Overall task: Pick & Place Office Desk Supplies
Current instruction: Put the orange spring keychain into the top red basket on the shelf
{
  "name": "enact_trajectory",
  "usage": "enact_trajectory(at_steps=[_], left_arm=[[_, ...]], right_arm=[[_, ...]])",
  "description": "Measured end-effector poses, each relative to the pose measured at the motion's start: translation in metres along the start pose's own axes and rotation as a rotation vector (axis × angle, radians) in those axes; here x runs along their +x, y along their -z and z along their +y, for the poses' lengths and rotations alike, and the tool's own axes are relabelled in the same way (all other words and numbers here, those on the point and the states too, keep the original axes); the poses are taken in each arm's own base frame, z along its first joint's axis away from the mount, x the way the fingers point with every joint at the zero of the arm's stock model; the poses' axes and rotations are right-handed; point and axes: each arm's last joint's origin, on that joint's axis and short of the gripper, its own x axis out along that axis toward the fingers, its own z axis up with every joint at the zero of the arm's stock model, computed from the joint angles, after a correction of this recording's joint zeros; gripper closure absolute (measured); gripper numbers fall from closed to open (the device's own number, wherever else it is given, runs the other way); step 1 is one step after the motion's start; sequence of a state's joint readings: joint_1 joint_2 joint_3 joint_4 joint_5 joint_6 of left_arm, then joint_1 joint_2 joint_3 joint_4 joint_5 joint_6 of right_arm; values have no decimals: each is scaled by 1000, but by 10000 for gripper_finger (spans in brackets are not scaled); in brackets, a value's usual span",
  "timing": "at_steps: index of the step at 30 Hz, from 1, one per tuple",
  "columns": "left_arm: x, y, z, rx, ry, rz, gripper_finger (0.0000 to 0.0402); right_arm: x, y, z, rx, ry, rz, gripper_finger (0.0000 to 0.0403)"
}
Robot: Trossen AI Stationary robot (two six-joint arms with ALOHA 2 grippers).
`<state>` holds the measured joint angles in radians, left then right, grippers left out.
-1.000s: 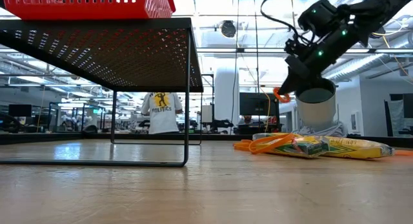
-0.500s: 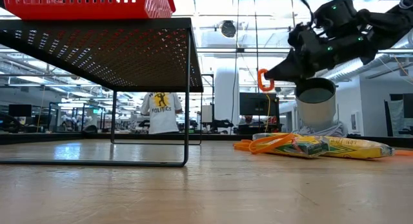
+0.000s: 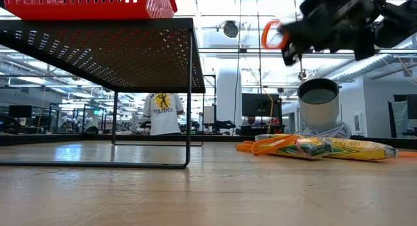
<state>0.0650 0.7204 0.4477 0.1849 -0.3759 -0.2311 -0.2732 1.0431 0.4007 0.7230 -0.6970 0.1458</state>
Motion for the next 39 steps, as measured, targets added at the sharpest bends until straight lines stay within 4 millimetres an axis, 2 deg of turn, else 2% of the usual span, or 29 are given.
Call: enact_trajectory(at_steps=[4,7,12,15,18,24,29,39], left_arm=[[2,1,-1,-25,0,-1,151],[7,2,-2,-45,9,-7,151],[22,2,-13,-71,169,-46,151],[34,7,-24,-79,265,-68,151],[49,10,-35,-65,285,-47,151],[85,-2,-61,60,360,23,151],[115,-11,-80,173,433,30,151],[161,-5,-104,224,548,64,151]], right_arm=[[2,-9,8,-63,-122,-66,374],[4,-9,11,-76,-145,-73,373],[4,-9,12,-80,-144,-69,376],[4,-9,12,-82,-143,-69,376],[4,-9,12,-85,-120,-79,374],[9,-10,14,-88,-10,-114,374],[16,-14,23,-147,-42,-186,376],[27,-10,22,-187,65,-224,377]])
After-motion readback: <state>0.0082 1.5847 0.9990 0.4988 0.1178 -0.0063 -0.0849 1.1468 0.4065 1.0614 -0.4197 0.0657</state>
